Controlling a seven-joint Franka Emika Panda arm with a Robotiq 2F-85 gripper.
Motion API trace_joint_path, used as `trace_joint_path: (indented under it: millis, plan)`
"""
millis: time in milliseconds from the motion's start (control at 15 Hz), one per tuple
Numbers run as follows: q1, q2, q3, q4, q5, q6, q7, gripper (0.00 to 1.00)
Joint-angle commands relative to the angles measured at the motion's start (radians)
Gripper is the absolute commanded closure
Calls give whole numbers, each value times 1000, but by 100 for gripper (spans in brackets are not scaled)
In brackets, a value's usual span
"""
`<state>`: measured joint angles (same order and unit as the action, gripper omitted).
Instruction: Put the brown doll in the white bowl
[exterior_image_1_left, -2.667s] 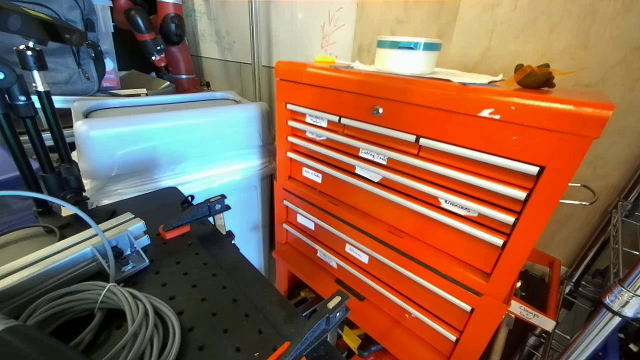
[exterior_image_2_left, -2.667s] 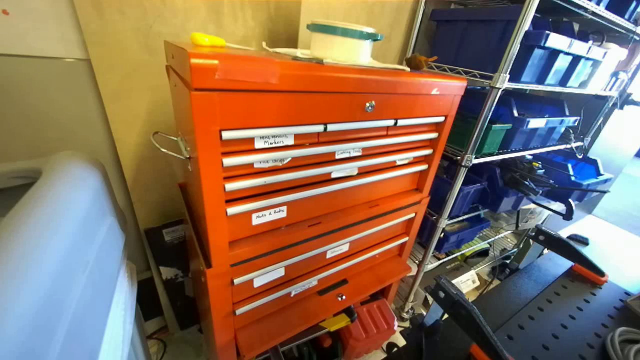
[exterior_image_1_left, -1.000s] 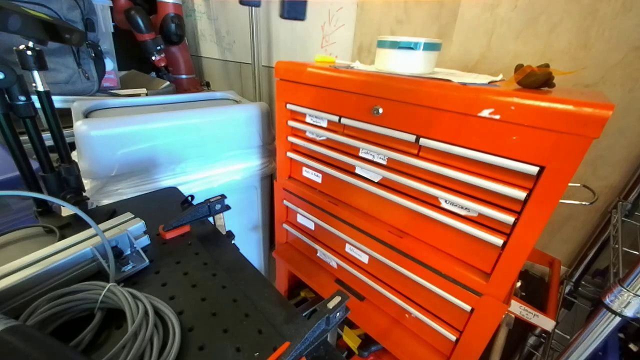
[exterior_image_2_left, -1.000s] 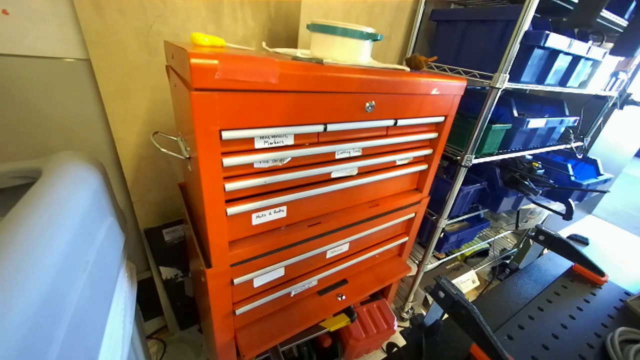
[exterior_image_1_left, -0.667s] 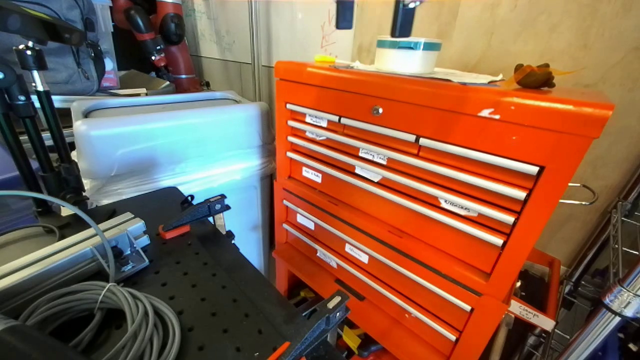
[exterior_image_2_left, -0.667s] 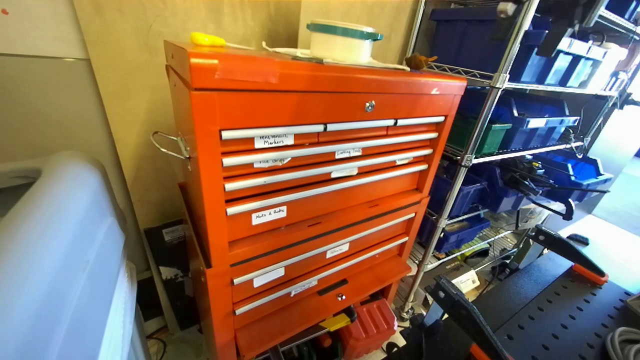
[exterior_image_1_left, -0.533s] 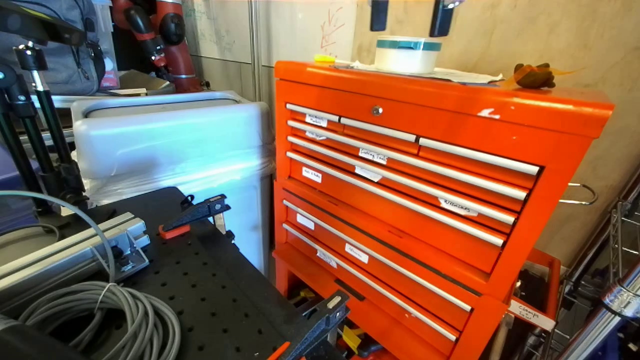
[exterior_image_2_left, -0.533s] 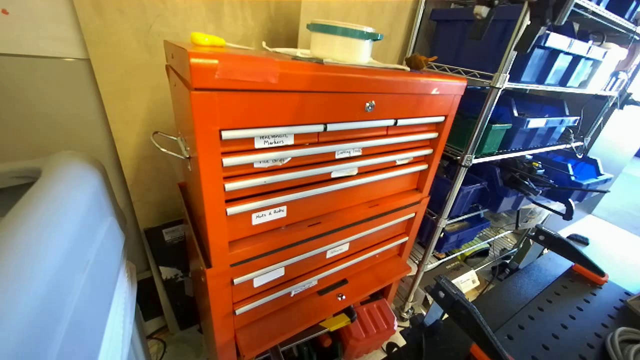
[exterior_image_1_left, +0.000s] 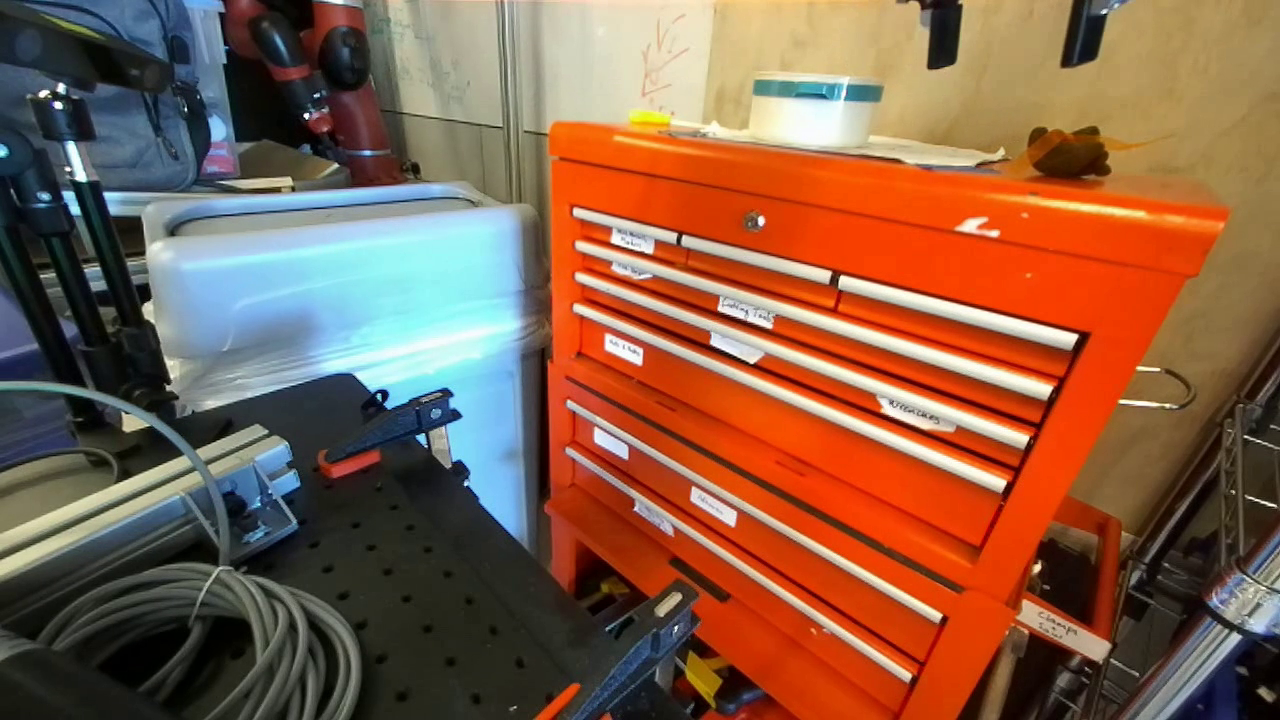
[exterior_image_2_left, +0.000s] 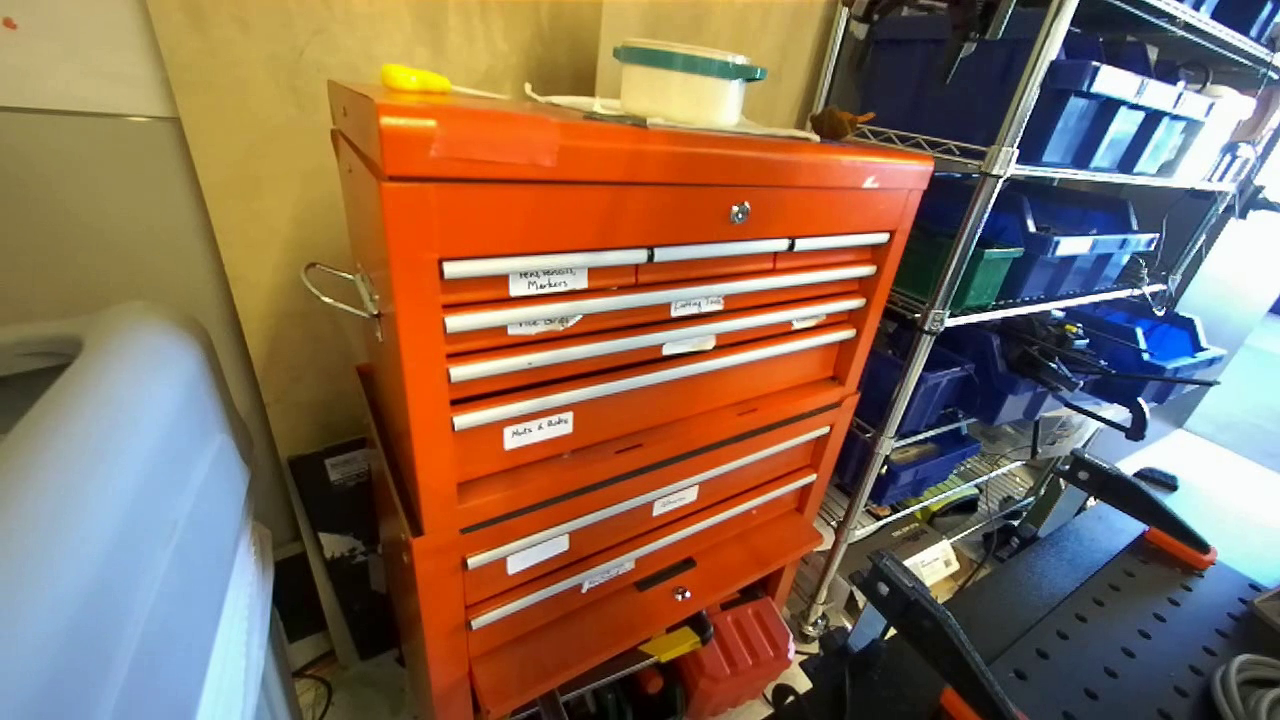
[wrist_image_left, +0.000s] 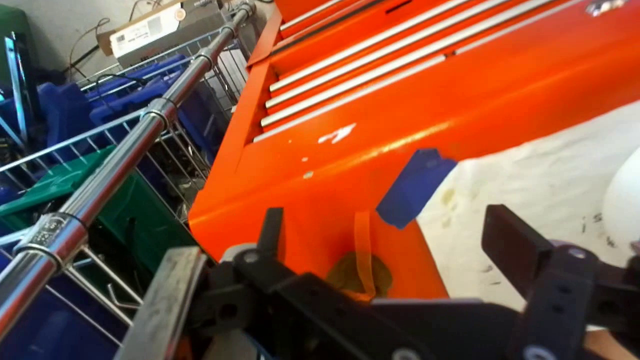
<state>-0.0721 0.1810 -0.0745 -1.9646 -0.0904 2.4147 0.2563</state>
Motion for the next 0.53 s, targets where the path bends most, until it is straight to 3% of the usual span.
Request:
trace_joint_path:
  millis: [0, 467]
  plan:
    - [11, 138, -34, 164, -15, 46, 79, 0]
    - [36, 315, -91, 301, 5, 149, 218, 0]
